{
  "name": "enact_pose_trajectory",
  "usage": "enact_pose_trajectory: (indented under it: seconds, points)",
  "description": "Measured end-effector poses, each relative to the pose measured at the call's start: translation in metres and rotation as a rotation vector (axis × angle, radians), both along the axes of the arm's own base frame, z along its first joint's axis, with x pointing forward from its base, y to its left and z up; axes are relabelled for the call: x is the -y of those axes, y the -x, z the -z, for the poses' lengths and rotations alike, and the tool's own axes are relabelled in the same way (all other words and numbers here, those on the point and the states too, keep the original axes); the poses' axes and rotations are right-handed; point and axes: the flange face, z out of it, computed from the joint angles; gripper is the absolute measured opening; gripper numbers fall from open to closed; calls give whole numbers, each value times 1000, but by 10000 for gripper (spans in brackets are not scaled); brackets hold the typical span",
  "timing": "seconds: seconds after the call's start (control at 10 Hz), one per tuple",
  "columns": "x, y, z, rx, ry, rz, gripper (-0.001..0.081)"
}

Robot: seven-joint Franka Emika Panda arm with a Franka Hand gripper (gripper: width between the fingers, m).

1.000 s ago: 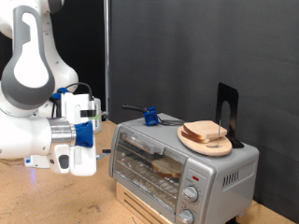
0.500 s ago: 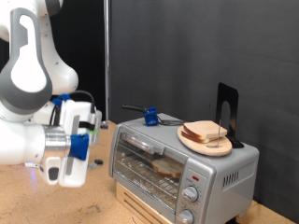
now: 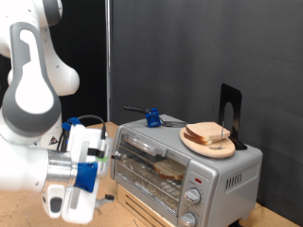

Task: Make a piece of toast with the oven

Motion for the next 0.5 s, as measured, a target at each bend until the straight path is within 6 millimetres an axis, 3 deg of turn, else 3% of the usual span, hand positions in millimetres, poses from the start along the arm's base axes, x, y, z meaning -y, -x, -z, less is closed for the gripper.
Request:
enact_pose_trajectory:
  seconds: [0.3,0.5]
  points:
    - [-2,1,0,-129,31,-59,808]
    - [-2,-24,7,-164,66,-6,808]
